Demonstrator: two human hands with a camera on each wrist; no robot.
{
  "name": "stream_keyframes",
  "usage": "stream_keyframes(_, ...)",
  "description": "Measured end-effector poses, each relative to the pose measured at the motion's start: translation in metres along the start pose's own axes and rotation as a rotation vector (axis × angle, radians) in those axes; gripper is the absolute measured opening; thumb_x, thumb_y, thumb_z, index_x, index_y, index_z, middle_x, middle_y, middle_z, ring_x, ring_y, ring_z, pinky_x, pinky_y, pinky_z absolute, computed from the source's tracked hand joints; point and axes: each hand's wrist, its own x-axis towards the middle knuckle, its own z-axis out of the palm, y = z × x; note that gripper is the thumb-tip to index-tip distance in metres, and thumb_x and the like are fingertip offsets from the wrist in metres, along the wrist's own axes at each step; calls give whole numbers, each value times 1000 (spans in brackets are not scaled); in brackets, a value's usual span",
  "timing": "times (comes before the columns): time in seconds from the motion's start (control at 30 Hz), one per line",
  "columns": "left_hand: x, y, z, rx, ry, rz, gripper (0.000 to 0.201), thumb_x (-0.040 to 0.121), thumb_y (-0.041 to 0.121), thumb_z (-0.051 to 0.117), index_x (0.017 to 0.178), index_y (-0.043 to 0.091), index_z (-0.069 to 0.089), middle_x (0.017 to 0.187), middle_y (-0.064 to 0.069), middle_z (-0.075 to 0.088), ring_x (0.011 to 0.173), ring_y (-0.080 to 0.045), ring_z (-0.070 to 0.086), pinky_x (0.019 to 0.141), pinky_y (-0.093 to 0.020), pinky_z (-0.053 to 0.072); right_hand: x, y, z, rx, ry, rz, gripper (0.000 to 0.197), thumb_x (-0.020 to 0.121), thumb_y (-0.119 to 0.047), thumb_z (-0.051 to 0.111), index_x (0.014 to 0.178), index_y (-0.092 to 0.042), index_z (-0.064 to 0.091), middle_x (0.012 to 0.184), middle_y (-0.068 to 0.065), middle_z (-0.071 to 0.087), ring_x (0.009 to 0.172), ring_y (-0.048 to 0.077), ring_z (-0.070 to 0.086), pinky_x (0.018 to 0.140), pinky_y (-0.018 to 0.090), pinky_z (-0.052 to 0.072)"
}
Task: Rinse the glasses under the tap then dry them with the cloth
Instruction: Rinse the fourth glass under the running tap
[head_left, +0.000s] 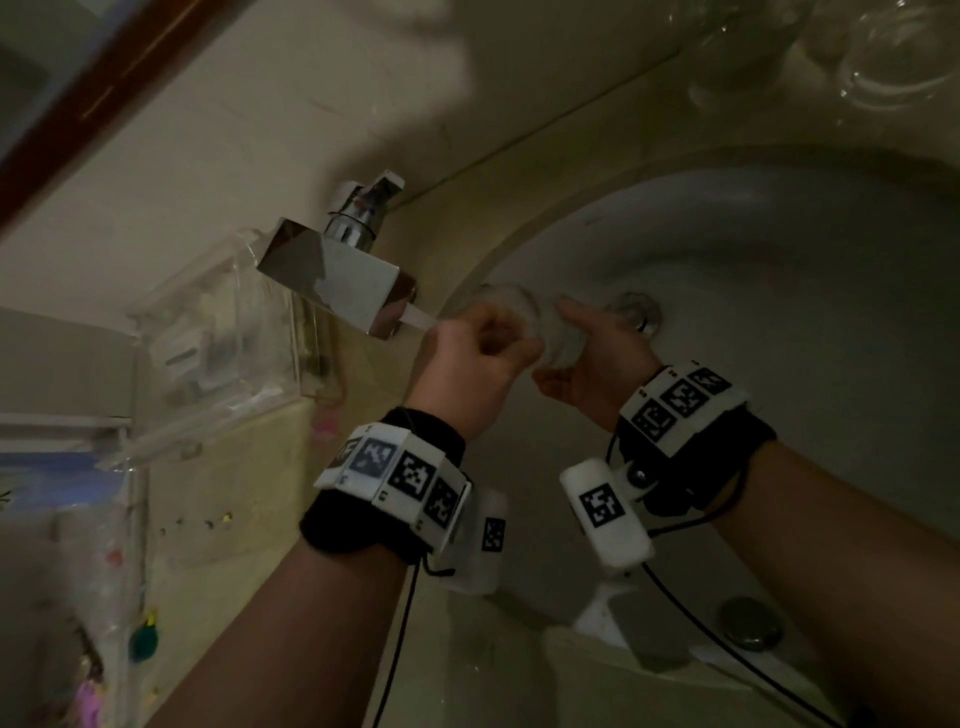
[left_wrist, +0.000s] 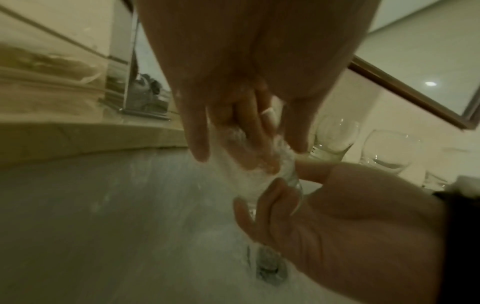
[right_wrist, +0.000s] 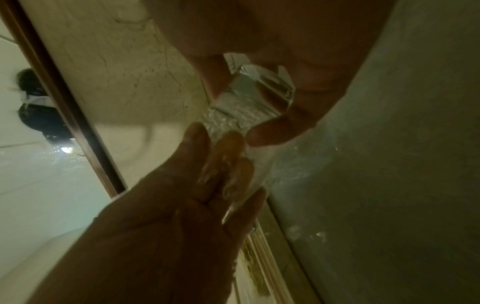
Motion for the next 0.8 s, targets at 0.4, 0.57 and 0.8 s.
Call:
stream_keyframes(0.4, 0, -3, 7, -45, 24, -26, 20, 88, 8, 67, 75, 19, 57, 79, -5, 67, 76, -18, 66, 72, -23, 53, -1, -3, 3, -37, 9, 23, 49, 91, -26, 46, 134, -2, 49, 130, 21, 55, 115, 33, 54, 94, 41, 44)
stream_keyframes(0.57, -2, 2, 3, 189, -183, 48, 12, 91, 7, 63, 93, 18, 59, 87, 10, 58, 75, 3, 53, 64, 1, 39, 3, -5, -5, -24, -17, 72, 51, 95, -52, 35, 120, -16, 61, 121, 9, 63, 112, 26, 57, 100, 41, 40)
stream_keyframes(0.8, -1, 2, 8, 5, 33, -17, 21, 84, 9, 73, 70, 18, 59, 72, -1, 66, 65, -9, 62, 56, -12, 47, 6, -1, -4, -35, -25, 6, 61, 73, -29, 60, 127, -2, 54, 121, 22, 56, 114, 37, 55, 98, 49, 42)
